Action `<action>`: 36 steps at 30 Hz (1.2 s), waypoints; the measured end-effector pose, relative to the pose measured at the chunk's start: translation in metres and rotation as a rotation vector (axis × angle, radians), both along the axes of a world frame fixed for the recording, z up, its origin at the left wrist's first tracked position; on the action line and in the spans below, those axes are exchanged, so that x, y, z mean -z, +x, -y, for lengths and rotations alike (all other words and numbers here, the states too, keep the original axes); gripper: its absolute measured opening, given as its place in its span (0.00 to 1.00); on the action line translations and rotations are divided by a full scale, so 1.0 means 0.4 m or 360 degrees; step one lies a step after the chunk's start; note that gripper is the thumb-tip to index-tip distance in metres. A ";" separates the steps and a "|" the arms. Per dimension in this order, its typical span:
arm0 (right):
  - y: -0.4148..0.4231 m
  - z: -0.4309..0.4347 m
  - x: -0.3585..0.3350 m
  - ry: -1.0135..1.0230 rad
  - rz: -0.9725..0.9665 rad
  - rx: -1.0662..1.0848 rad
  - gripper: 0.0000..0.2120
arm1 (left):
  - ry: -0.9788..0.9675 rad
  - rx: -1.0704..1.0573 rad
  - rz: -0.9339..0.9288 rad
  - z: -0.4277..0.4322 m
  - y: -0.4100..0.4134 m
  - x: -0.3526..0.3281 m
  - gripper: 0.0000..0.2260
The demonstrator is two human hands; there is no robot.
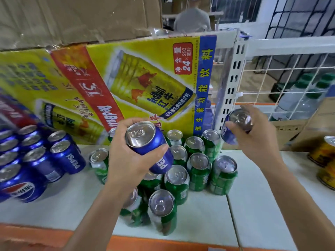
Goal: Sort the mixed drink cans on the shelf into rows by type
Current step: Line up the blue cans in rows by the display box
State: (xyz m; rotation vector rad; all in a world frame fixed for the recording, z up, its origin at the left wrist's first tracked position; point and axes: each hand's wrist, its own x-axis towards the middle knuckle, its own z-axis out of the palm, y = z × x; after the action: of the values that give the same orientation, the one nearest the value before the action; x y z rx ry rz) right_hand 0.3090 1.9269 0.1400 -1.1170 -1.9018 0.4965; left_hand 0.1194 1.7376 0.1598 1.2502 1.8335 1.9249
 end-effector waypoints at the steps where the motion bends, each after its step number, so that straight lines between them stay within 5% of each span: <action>1: -0.008 0.026 -0.030 0.0062 -0.0058 -0.0049 0.26 | 0.0037 -0.0013 -0.0012 0.013 -0.010 0.000 0.27; 6: -0.107 0.181 -0.119 0.0102 -0.0355 -0.0439 0.23 | 0.0167 -0.0113 -0.0195 0.102 -0.088 -0.021 0.27; 14: -0.422 0.391 -0.083 -0.0162 -0.0309 -0.0851 0.18 | -0.0038 -0.0295 -0.0348 0.302 -0.332 0.018 0.29; 17: -0.565 0.453 -0.048 -0.0209 -0.0215 -0.0919 0.17 | -0.0190 -0.0378 -0.0228 0.359 -0.442 0.079 0.28; 30: -0.884 0.580 0.126 -0.0386 0.0625 -0.0827 0.29 | -0.0776 -0.0304 -0.0551 0.432 -0.641 0.265 0.29; 36: -0.909 0.574 0.180 -0.0489 0.0690 -0.0893 0.29 | -0.0705 -0.0299 -0.1250 0.427 -0.669 0.275 0.29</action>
State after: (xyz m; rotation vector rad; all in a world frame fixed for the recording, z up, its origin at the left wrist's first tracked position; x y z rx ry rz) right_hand -0.0547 1.6974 0.0679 -0.9148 -2.6041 0.9397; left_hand -0.1482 1.5667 0.0496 1.8580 2.6180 1.0170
